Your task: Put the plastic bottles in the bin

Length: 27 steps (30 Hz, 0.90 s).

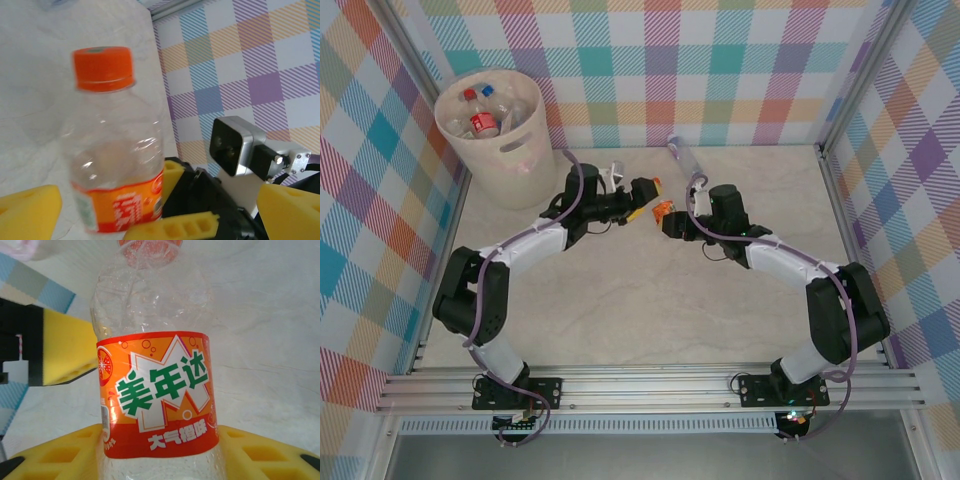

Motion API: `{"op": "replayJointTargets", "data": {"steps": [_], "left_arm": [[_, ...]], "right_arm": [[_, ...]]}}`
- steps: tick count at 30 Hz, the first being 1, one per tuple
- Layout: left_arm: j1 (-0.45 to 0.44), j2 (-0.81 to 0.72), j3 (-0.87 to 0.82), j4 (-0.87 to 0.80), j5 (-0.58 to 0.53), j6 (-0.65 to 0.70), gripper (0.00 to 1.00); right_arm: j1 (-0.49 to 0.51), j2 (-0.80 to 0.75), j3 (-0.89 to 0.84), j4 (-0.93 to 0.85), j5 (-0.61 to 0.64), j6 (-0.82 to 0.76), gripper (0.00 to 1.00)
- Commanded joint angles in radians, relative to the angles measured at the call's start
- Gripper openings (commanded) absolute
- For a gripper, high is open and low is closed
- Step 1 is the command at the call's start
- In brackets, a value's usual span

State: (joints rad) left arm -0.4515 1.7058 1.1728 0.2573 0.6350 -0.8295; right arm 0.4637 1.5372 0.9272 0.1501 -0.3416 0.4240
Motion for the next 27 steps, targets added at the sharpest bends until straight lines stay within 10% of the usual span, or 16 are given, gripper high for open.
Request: {"op": "replayJointTargets", "data": {"steps": [1,17,27], "left_arm": [[-0.007,0.042,0.042,-0.006,-0.011,0.002,1.00],[-0.003,0.096,0.108,-0.285,-0.226,0.030,1.00],[-0.014,0.100,0.091,-0.054,-0.031,-0.001,0.79]], "right_arm": [[0.017,-0.029,-0.012,0.118,-0.088,0.013,0.48],[0.044,-0.027,-0.012,0.201,-0.065,0.017,0.49],[0.056,0.007,0.005,0.203,-0.085,0.009,0.50]]}}
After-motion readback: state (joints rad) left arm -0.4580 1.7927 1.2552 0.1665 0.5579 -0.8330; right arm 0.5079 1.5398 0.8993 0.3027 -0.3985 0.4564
